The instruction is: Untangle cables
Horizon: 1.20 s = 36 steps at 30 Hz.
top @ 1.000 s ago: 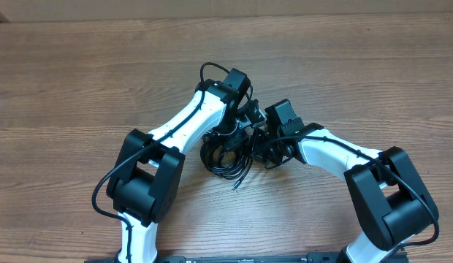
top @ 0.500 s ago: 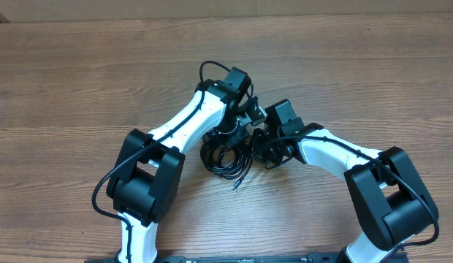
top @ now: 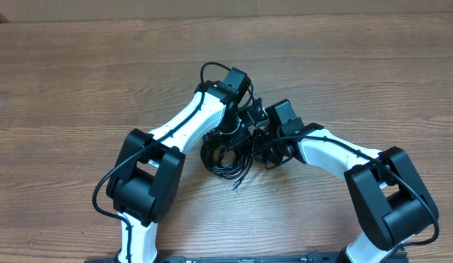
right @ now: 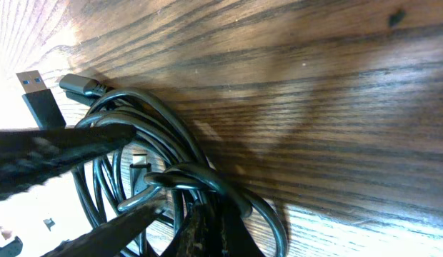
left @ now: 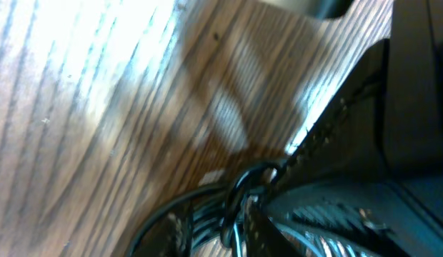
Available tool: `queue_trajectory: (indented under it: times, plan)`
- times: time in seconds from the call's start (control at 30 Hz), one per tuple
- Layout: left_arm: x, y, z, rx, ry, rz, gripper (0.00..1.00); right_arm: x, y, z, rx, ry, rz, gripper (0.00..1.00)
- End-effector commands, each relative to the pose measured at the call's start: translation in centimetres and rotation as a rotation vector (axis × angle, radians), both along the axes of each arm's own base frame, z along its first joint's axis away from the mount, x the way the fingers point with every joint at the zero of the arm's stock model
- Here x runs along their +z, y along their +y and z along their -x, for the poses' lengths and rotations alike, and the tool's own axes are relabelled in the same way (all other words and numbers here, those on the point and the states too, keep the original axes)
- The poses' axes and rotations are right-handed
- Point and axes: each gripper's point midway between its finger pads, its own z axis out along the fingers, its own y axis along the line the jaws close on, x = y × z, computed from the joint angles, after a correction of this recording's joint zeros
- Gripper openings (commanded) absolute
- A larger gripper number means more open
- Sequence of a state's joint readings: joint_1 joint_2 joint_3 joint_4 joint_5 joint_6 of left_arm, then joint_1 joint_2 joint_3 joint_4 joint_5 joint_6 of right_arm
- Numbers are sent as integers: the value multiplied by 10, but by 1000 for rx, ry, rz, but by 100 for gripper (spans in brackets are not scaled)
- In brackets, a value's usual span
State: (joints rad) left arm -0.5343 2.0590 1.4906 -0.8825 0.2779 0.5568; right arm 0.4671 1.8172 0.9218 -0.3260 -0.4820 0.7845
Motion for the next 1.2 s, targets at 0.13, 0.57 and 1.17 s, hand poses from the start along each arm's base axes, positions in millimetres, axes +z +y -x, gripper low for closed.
queue_trajectory:
  times: [0.13, 0.57, 1.17]
  plan:
    - [-16, 2, 10, -13, 41, 9, 12, -5, 0, 1, 0, 0, 11, 4]
    - [-21, 3, 13, -10, 57, 4, 25, -5, -1, 1, 0, 3, 12, 4]
    - [-23, 5, 17, 44, 93, -9, 4, -5, -1, 1, 0, 2, 12, 4]
